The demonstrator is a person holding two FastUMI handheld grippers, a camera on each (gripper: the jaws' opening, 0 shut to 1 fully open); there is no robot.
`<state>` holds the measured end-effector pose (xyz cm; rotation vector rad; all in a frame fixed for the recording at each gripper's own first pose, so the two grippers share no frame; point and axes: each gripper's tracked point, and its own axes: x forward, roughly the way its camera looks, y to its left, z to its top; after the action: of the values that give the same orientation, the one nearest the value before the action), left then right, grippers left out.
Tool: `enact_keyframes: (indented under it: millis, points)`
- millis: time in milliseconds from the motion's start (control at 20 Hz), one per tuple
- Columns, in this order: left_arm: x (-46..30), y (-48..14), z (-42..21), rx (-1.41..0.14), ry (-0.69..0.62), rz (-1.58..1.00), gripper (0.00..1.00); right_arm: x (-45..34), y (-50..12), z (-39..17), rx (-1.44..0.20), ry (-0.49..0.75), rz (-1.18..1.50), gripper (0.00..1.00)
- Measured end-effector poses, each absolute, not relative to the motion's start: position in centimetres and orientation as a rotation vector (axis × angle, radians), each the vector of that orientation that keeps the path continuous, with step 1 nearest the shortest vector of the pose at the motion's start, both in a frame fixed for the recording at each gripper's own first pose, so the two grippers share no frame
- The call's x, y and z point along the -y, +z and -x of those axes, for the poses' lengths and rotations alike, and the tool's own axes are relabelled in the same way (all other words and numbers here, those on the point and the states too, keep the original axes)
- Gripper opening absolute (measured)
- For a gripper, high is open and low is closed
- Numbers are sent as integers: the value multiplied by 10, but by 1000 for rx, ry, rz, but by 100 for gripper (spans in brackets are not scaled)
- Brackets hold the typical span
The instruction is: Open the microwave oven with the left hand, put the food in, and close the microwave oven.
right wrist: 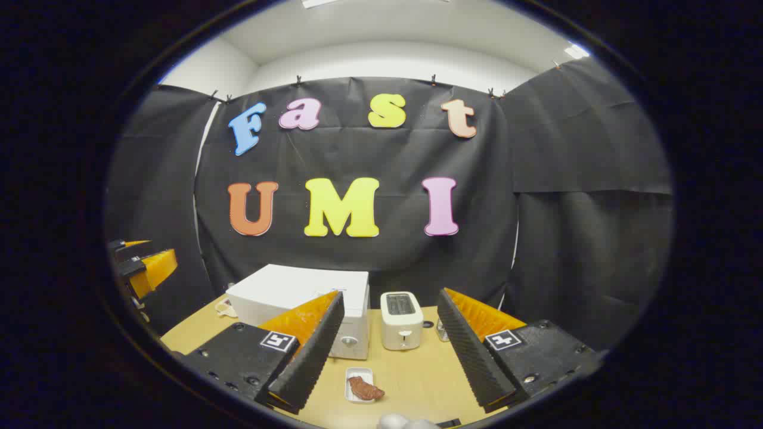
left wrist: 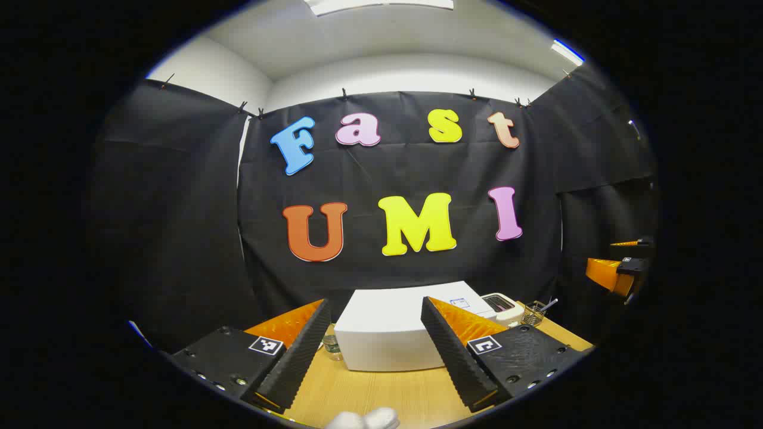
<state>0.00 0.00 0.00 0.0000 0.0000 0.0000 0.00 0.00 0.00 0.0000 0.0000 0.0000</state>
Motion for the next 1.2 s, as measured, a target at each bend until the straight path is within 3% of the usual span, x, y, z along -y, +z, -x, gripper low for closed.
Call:
enact_keyframes:
  millis: [50, 100, 150, 200, 250, 550, 600, 650, 900, 950, 1050, 1100, 1150, 1200]
  points:
    - [1, -1, -2, -4, -2, 2, 96, 0, -1, -2, -2, -1, 0, 90]
    - [3, -2, -3, -2, -5, 3, 96, 0, 0, -4, -2, 0, -1, 100]
    - [3, -1, -5, -1, -3, 3, 96, -1, 0, -6, -3, 1, 0, 90]
    - [3, -1, -7, -1, -4, 2, 96, -1, 1, -8, -3, 2, 2, 100]
    - [4, -4, -9, -8, -6, 3, 96, -2, 1, -11, -4, 4, 4, 90]
    - [6, -13, -21, -21, 0, 9, 96, -2, 1, -23, -3, 15, 2, 91]
    - [8, -15, -23, -17, -3, 13, 96, -1, 2, -24, -1, 15, -2, 100]
    - [11, -21, -27, -19, -6, 11, 96, 2, 2, -25, 1, 14, -6, 100]
    - [52, -79, -47, -72, -57, 43, 96, 19, 13, -22, 21, 10, 2, 100]
    - [63, -93, -53, -82, -69, 52, 96, 22, 13, -22, 21, 15, 6, 90]
    - [88, -127, -64, -120, -99, 70, 96, 33, 17, -20, 24, 4, 20, 90]
    - [102, -144, -70, -129, -116, 85, 96, 40, 16, -20, 16, -12, 39, 100]
    - [114, -159, -77, -145, -124, 95, 97, 45, 14, -20, 8, -23, 57, 90]
    - [125, -170, -83, -151, -134, 96, 96, 50, 12, -20, -4, -34, 74, 100]
